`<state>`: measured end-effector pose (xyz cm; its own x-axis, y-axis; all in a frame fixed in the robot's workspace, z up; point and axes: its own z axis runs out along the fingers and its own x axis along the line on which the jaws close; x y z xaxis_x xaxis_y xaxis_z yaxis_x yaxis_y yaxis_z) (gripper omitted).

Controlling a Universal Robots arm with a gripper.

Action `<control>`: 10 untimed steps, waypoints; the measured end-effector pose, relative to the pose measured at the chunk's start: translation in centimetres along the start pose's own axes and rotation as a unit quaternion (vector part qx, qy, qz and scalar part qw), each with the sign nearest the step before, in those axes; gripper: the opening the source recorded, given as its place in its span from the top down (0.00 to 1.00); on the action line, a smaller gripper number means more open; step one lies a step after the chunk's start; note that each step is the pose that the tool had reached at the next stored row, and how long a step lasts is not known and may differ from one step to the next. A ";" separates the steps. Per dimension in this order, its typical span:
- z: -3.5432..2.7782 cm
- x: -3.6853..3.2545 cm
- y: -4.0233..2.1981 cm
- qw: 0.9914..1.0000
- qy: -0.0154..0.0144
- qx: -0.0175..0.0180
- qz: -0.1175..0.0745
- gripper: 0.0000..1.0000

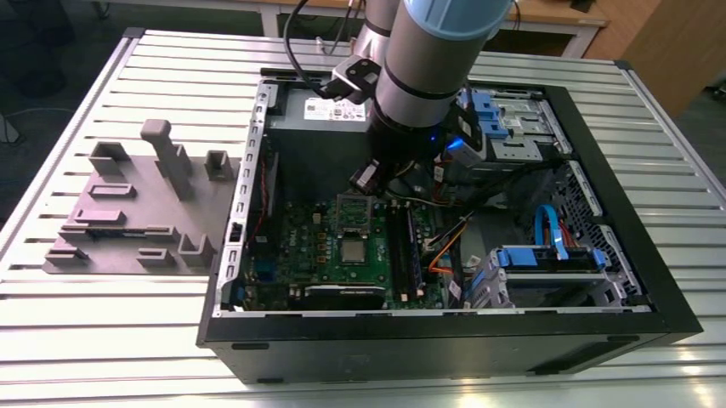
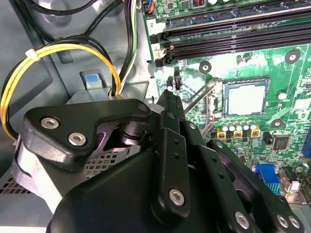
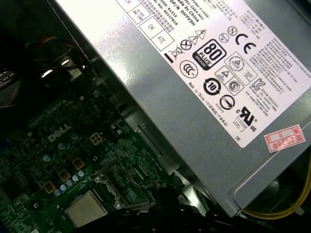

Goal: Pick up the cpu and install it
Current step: 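Close the cpu cover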

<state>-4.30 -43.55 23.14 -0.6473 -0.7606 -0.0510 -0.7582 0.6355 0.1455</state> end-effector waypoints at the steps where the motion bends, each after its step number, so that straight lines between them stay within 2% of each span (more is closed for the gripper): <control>1: -0.03 0.01 0.00 1.000 0.000 0.000 0.000 0.90; 10: -0.32 0.04 0.01 1.000 0.000 0.000 0.000 0.90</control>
<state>-4.31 -43.62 23.46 -0.6473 -0.7606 -0.0508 -0.7582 0.6356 0.1454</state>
